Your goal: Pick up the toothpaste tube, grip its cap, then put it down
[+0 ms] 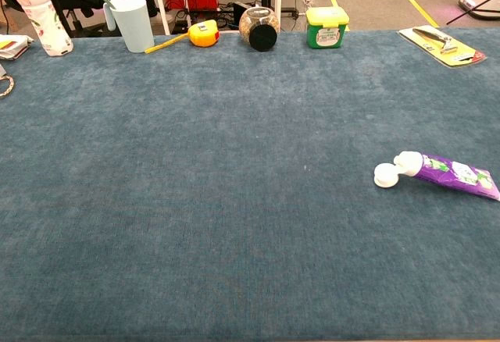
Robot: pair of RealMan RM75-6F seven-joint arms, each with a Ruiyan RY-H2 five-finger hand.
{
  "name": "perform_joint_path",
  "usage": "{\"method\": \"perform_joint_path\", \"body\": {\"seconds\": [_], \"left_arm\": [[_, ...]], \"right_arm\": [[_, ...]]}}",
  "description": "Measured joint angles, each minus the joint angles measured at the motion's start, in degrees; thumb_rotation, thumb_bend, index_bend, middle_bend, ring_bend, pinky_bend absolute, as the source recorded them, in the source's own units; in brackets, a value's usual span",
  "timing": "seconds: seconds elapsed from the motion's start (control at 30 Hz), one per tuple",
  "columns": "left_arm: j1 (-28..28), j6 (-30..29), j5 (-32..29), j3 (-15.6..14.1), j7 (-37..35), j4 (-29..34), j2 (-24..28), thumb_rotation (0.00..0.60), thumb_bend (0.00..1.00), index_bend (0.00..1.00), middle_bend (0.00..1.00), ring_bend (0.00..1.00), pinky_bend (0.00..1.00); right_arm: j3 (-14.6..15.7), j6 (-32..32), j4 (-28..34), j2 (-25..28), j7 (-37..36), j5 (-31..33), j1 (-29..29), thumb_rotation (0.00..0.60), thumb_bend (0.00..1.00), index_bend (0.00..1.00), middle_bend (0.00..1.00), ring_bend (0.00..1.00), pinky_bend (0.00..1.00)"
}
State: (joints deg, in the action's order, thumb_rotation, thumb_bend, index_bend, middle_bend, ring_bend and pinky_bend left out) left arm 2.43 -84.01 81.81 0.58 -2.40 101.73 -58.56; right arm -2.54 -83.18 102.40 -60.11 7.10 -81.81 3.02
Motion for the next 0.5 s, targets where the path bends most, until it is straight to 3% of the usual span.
{"method": "perform_joint_path", "body": {"seconds": [0.5], "left_arm": [[0.79, -0.02, 1.57, 0.81, -0.83, 0.93, 1.18, 0.6, 0.25, 0.45, 0.29, 0.26, 0.28]], "right_arm": [[0.09, 0.16, 0.24, 0.06, -2.27, -0.39, -0.21, 0.6, 0.46, 0.15, 0.22, 0.28, 0.19]]}}
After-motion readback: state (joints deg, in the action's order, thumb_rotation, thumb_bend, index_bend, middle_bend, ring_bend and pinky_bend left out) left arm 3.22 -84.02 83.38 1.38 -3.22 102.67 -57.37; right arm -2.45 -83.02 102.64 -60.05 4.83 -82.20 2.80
